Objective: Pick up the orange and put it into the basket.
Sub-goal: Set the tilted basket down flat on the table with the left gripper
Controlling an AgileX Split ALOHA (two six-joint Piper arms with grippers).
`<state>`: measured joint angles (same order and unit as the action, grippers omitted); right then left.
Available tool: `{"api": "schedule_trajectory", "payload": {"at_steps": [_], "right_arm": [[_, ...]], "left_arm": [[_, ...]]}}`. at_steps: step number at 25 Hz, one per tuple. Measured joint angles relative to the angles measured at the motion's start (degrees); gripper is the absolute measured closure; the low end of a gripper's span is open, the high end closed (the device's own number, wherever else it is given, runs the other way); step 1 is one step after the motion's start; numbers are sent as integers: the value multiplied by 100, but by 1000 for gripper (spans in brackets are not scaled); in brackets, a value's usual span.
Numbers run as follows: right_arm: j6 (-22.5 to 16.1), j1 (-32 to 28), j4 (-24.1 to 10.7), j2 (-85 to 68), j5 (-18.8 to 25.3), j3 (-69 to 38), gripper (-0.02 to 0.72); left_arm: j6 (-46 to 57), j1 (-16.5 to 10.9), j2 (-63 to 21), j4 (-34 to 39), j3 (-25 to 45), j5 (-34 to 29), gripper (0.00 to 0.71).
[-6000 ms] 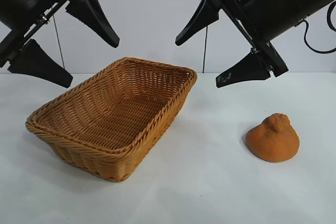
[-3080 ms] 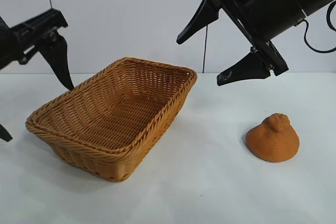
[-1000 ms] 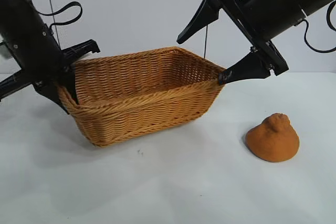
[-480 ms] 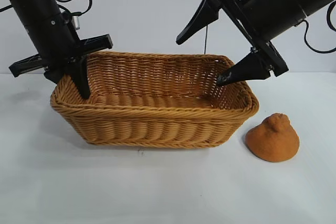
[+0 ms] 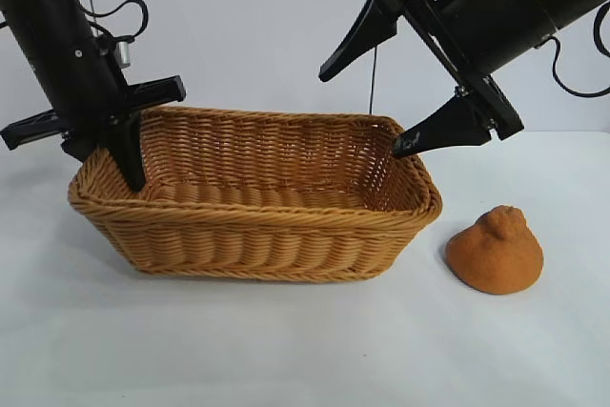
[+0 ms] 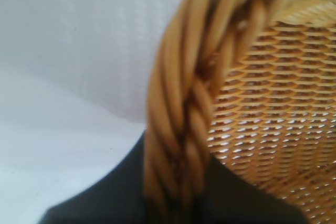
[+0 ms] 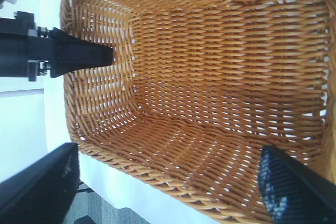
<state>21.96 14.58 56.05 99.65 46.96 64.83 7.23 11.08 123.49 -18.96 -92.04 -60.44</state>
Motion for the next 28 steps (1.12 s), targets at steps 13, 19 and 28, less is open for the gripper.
{"api": "schedule_trajectory", "payload": {"at_steps": [13, 19, 28], "right_arm": [[0, 0, 0, 0, -5, 0, 72], [0, 0, 0, 0, -5, 0, 72], [0, 0, 0, 0, -5, 0, 72]], "left_arm": [[-204, 0, 248, -44, 0, 148, 546], [-204, 0, 248, -100, 0, 130, 151], [-204, 0, -324, 453, -19, -325, 79]]}}
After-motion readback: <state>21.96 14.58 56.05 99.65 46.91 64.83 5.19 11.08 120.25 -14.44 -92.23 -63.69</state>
